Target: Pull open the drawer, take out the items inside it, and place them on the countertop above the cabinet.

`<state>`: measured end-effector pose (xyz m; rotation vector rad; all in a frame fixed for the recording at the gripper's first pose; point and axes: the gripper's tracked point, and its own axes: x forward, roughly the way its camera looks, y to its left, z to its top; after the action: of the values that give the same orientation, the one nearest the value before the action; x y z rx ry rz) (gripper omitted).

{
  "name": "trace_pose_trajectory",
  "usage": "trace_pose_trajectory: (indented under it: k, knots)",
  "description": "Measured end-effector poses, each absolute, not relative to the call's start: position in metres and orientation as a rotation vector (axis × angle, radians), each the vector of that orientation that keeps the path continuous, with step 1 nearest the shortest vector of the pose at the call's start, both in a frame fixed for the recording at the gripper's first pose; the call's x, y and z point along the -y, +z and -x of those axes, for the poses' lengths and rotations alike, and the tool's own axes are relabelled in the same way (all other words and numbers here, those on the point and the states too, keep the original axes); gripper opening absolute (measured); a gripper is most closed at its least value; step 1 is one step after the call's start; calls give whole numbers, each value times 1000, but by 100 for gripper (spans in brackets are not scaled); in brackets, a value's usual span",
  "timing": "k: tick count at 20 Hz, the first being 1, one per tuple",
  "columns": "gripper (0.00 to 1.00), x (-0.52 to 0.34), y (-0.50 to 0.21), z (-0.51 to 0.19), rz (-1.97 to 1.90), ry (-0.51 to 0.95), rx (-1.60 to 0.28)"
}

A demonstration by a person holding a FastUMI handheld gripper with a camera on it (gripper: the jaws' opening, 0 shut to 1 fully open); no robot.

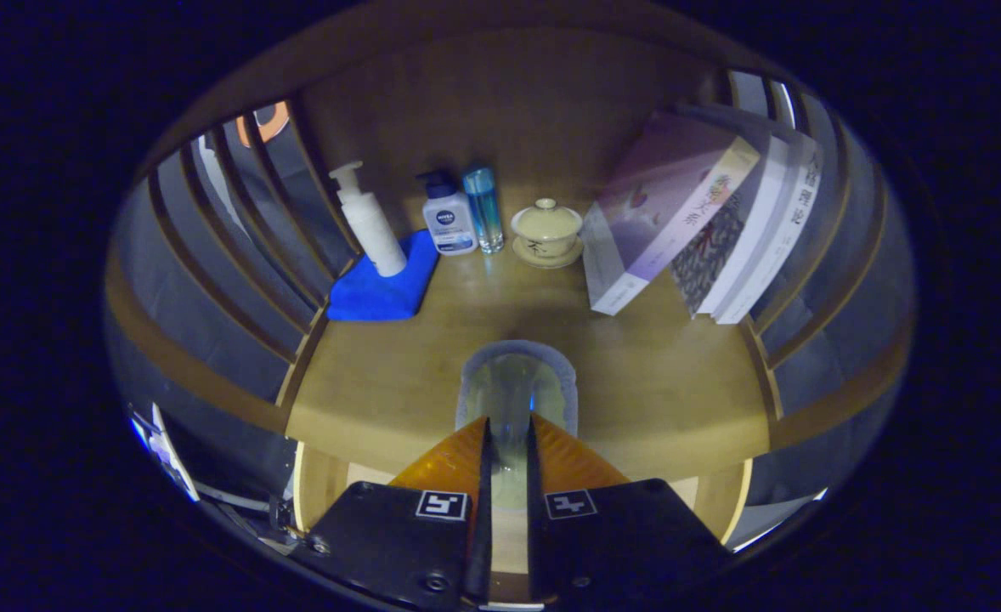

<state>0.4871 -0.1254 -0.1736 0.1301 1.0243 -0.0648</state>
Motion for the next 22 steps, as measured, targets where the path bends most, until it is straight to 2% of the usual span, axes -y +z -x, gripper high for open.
trace_pose_trajectory:
  k: [9,11,12,17,21,22]
  knots:
    - [20,123,-208,-507,-143,-79,-1053]
    - [23,124,-213,-509,-151,-79,-1044]
    - [26,124,-213,-509,-153,-74,-1035]
    - [68,131,-192,-510,-114,-89,-910]
    - [68,125,-163,-493,-130,-77,-796]
    - [71,125,-154,-487,-128,-75,-765]
